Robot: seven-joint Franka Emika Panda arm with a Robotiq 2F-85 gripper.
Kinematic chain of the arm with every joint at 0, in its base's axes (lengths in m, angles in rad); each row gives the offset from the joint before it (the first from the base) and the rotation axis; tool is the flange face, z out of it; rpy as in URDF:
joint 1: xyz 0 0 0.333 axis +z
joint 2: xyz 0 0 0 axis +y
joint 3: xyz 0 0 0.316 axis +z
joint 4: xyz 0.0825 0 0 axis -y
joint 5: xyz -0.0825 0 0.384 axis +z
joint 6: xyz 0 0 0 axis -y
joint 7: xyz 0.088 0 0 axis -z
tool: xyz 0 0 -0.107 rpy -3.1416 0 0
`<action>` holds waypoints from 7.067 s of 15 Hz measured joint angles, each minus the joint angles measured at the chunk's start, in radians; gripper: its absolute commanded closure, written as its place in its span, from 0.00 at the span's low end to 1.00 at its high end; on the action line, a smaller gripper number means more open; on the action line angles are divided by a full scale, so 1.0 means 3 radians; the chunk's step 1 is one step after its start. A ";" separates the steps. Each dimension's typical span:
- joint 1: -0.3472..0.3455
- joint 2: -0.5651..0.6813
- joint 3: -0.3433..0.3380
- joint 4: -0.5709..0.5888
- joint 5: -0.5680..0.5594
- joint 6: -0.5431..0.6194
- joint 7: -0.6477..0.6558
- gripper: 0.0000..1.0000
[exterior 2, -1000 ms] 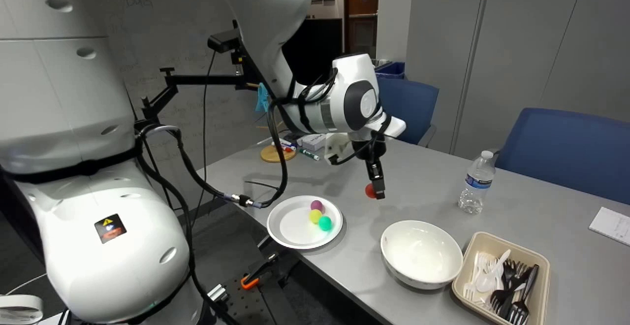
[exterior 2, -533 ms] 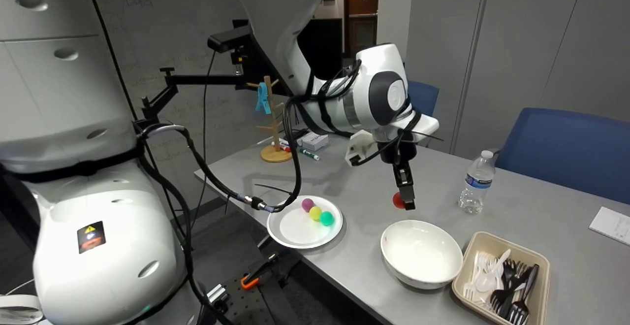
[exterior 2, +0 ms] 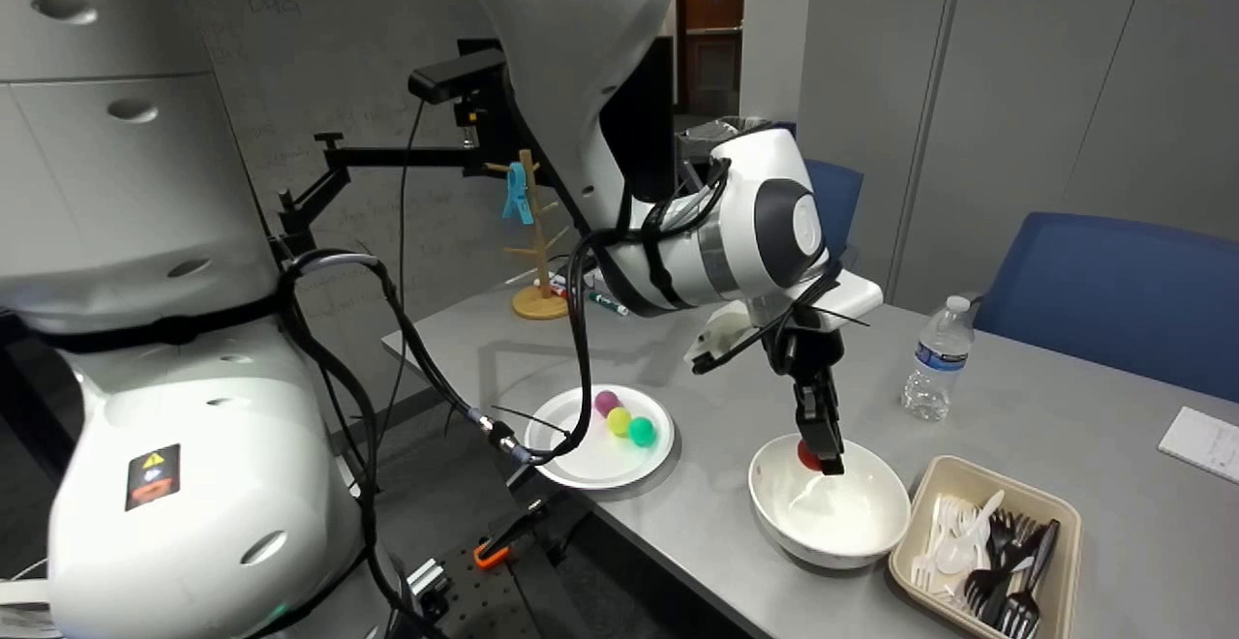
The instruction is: Move the red, green and yellow objects from the white plate onto the white bowl respectively
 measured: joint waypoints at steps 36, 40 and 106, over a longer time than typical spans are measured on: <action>0.0275 -0.0502 0.0712 -0.0380 0.0821 0.0083 -0.0153 0.00; 0.0269 -0.0368 0.0713 -0.0395 0.0903 0.0099 -0.0196 0.00; 0.0455 0.0630 0.0996 -0.0635 0.1394 0.1459 0.0036 0.82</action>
